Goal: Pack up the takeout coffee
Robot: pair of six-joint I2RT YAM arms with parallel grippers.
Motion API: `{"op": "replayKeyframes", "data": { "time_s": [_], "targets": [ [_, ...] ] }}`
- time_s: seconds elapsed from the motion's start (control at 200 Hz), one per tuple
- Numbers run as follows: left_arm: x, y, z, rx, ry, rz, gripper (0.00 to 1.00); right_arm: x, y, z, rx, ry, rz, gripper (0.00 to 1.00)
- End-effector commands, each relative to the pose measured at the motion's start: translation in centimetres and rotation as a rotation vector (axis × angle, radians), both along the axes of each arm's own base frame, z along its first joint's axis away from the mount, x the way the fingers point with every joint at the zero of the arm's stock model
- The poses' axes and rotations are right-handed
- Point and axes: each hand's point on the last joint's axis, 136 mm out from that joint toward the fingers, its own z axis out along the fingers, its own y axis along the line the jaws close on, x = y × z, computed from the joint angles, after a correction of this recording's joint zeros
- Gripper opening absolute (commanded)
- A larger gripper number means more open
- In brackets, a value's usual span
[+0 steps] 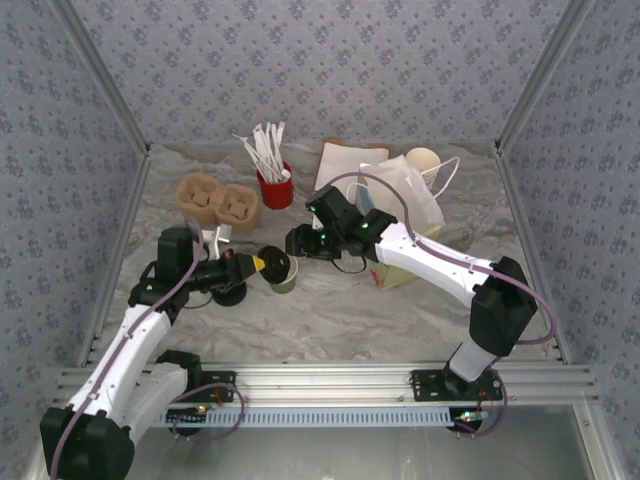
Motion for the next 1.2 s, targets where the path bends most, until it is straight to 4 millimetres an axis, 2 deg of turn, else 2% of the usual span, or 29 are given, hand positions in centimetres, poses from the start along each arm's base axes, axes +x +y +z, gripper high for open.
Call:
{"op": "replayKeyframes", "data": {
  "time_s": [0.0, 0.305, 0.63, 0.86, 1.109, 1.194],
  "targets": [
    [0.2, -0.2, 0.5, -0.027, -0.022, -0.017, 0.00, 1.5, -2.3, -0.3, -0.133, -0.059, -0.069, 0.53],
    [0.4, -0.2, 0.8, -0.030, -0.038, -0.018, 0.00, 3.6, -8.1, -1.5, -0.360, -0.116, -0.194, 0.53],
    [0.3, -0.2, 1.1, -0.031, -0.051, -0.020, 0.00, 5.8, -13.8, -3.1, -0.530, -0.133, -0.281, 0.53],
    [0.5, -0.2, 0.7, -0.027, -0.048, -0.017, 0.00, 6.4, -17.2, -3.7, -0.628, -0.134, -0.339, 0.53],
    [0.8, -0.3, 0.4, -0.022, -0.047, -0.019, 0.00, 6.4, -18.9, -3.3, -0.655, -0.142, -0.367, 0.53],
    [1.0, -0.3, 0.1, -0.022, -0.041, -0.019, 0.00, 6.2, -17.5, -2.8, -0.571, -0.125, -0.341, 0.53]
  ]
}}
